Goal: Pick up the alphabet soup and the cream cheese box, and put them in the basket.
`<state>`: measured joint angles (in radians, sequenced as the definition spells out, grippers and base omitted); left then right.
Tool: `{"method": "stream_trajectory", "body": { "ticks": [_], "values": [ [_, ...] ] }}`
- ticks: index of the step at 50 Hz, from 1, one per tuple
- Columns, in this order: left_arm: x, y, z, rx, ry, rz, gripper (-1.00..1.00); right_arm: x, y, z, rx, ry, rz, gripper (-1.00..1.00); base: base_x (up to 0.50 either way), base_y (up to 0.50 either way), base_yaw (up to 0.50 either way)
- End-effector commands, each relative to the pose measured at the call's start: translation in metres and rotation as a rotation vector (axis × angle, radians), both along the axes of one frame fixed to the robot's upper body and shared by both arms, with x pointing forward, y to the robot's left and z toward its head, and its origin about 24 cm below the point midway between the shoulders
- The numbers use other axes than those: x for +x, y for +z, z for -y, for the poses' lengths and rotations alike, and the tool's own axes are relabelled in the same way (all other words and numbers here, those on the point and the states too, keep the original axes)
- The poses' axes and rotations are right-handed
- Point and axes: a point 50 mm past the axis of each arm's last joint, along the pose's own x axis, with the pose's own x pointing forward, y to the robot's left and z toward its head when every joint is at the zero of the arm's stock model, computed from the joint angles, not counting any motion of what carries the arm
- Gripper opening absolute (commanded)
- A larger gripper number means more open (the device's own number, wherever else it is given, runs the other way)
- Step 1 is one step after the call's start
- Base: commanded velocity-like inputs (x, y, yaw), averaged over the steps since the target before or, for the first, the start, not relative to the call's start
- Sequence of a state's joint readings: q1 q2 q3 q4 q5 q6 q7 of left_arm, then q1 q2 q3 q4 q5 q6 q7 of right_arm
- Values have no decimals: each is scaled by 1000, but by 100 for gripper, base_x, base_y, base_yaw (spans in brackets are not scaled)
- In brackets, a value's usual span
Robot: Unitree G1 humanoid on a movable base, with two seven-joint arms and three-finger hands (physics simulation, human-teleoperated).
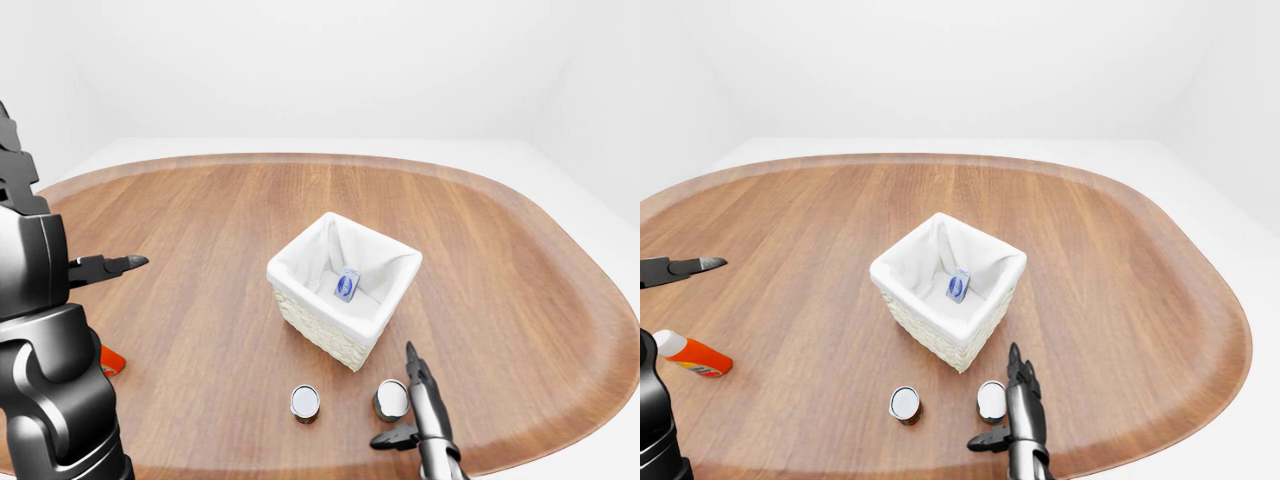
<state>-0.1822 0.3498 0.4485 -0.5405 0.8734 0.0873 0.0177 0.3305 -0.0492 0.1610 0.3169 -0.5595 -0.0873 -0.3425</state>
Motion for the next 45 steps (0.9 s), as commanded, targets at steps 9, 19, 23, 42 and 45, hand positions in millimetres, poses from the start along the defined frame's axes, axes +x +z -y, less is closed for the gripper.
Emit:
{"method": "stream_trajectory", "body": {
  "ticks": [9, 19, 23, 42, 45],
  "values": [
    [-1, 1, 1, 4, -5, 0, 100, 8, -13, -2, -22, -2, -40, 100, 0, 0, 0],
    [0, 0, 0, -1, -1, -2, 100, 10, -21, -1, -41, -10, -71, 100, 0, 0, 0],
    [0, 2, 2, 7, -7, -1, 100, 11, -23, -1, -60, -9, -72, 100, 0, 0, 0],
    [2, -3, -1, -10, 2, -8, 100, 14, -26, 2, -85, -40, -72, -100, 0, 0, 0],
    [2, -3, -1, -8, 1, -12, 100, 16, -23, 4, -71, -60, -56, -100, 0, 0, 0]
  ]
}}
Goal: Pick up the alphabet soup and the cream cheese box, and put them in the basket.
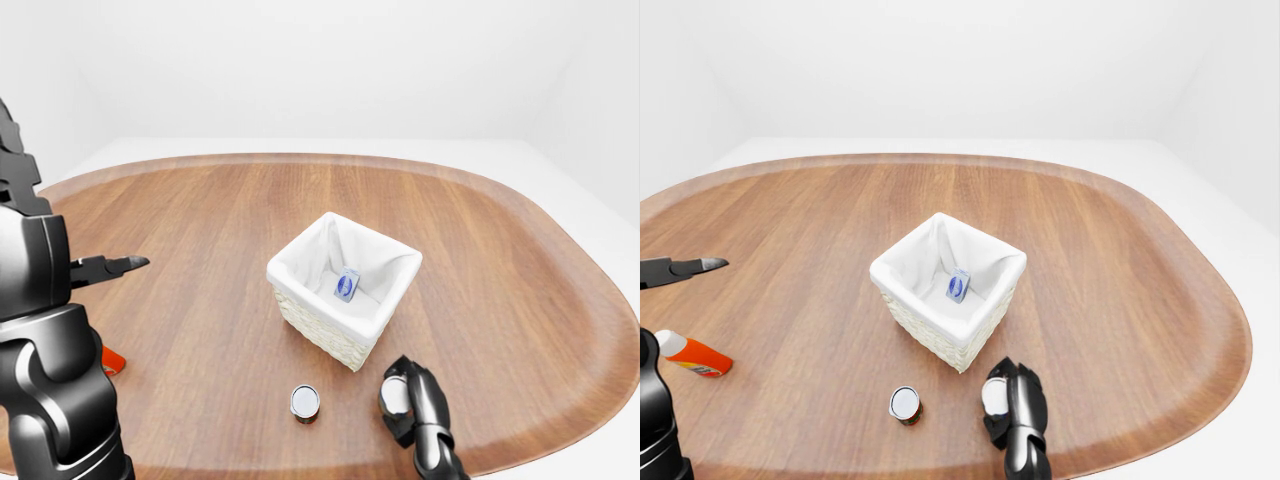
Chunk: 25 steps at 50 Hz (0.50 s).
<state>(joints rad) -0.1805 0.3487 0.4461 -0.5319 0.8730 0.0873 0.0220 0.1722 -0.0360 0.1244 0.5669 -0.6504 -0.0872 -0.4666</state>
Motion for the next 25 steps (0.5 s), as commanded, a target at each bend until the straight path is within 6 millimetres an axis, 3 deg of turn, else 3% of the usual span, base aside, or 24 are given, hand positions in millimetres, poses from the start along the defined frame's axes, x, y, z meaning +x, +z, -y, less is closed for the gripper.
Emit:
{"method": "stream_trajectory", "body": {
  "ticks": [1, 25],
  "values": [
    [0, -2, -1, -6, 0, -5, 100, -2, -4, 0, 71, -42, -34, -100, 0, 0, 0],
    [1, -2, 0, -1, -2, -12, 100, 21, 25, 26, 179, -208, 129, -100, 0, 0, 0]
  ]
}}
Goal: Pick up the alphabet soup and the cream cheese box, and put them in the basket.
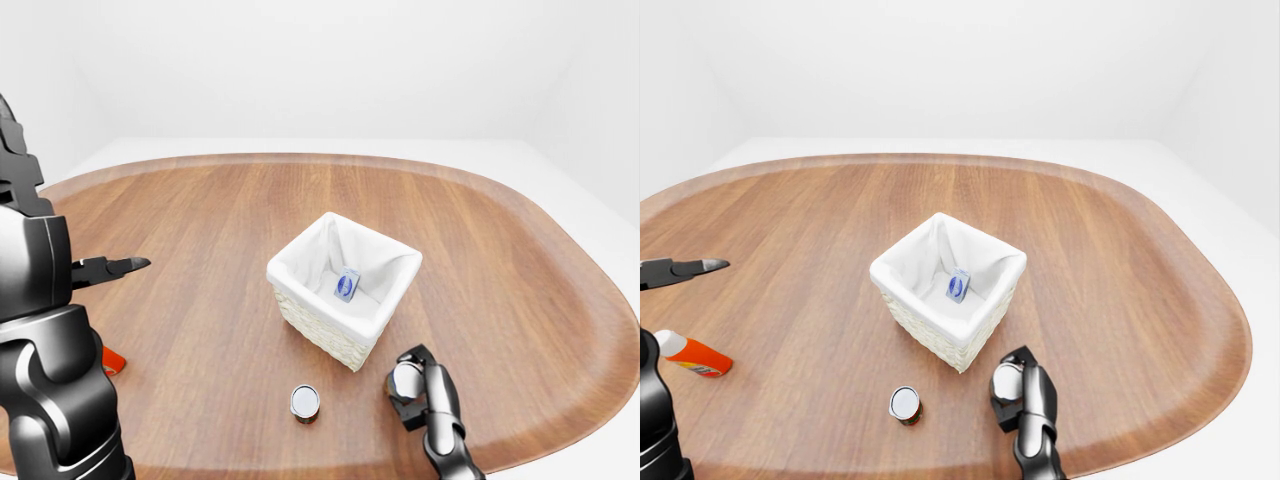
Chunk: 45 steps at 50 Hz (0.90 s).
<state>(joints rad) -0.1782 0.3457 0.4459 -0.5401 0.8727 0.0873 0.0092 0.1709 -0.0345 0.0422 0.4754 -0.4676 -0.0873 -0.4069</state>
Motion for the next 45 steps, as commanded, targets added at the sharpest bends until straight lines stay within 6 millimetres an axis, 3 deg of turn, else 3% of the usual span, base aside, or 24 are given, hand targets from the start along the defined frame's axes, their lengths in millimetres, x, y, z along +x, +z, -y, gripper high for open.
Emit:
{"method": "stream_trajectory", "body": {
  "ticks": [1, 24, 33, 39, 45],
  "values": [
    [2, -2, -1, -3, 5, -4, 100, 10, 12, 9, 17, -65, 71, -100, 0, 0, 0],
    [2, -3, -1, -2, 7, -10, 100, 30, 29, 32, 6, -212, 183, -100, 0, 0, 0],
    [2, -2, 0, -1, 5, -8, 100, 37, 43, 35, 23, -226, 254, -100, 0, 0, 0],
    [0, 1, 1, 6, 0, -3, 100, 44, 67, 38, 20, -227, 364, -100, 0, 0, 0],
    [1, 0, 0, 3, 0, -2, 100, 52, 79, 39, 25, -239, 419, -100, 0, 0, 0]
  ]
}}
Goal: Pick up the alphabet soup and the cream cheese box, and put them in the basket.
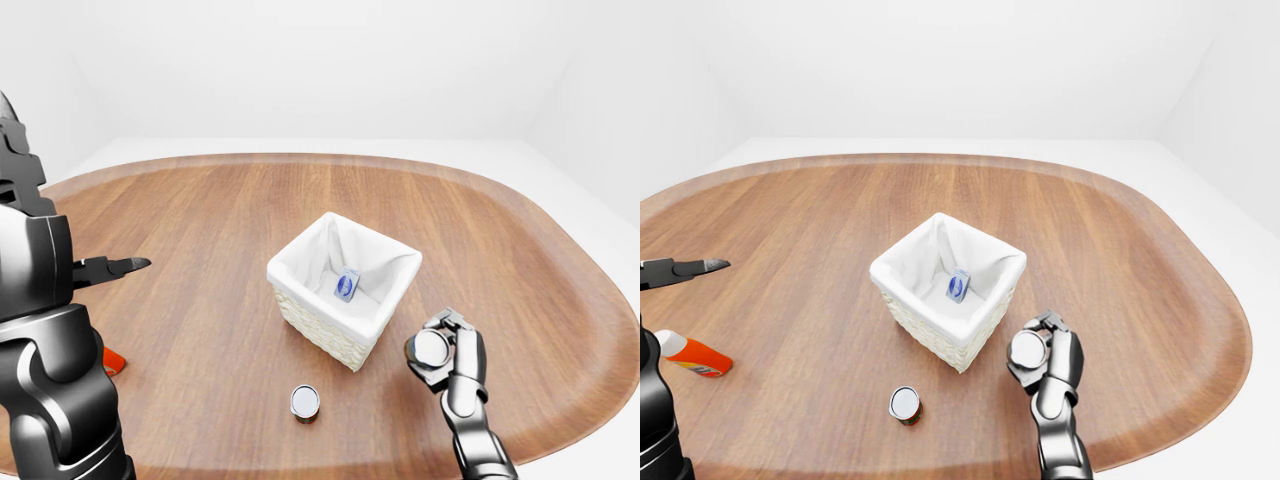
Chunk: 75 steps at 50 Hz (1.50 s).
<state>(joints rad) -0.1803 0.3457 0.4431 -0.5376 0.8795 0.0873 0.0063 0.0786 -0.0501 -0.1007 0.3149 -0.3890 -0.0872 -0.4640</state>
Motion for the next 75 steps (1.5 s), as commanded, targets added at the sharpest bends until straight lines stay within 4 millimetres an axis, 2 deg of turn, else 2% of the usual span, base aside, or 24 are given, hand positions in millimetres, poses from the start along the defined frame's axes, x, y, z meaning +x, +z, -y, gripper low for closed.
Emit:
{"method": "stream_trajectory", "body": {
  "ticks": [1, 7, 12, 26, 33, 37, 56, 66, 75],
  "values": [
    [0, 0, 0, -4, -1, 3, 100, 13, 29, 5, 14, -44, 148, -100, 0, 0, 0],
    [0, 0, 0, -1, -1, 2, 100, 20, 47, 3, -1, -26, 224, -100, 0, 0, 0],
    [0, 1, 0, 2, -3, 1, 100, 23, 71, 1, 0, 2, 321, -100, 0, 0, 0],
    [1, 0, 0, 1, 0, -5, 100, 21, 105, 9, 20, -8, 407, -100, 0, 0, 0],
    [2, -1, 0, 0, 1, -9, 100, 22, 134, 1, 33, 27, 479, -100, 0, 0, 0],
    [2, -3, -1, -4, 3, -11, 100, 26, 143, -4, 39, 48, 520, -100, 0, 0, 0],
    [1, -1, 0, -3, -2, -4, 100, 63, 164, -34, 97, 146, 593, -100, 0, 0, 0],
    [0, 1, 0, 1, -5, -2, 100, 85, 168, -46, 115, 170, 587, -100, 0, 0, 0],
    [0, 1, 0, 2, -6, -1, 100, 110, 157, -53, 128, 175, 498, -100, 0, 0, 0]
  ]
}}
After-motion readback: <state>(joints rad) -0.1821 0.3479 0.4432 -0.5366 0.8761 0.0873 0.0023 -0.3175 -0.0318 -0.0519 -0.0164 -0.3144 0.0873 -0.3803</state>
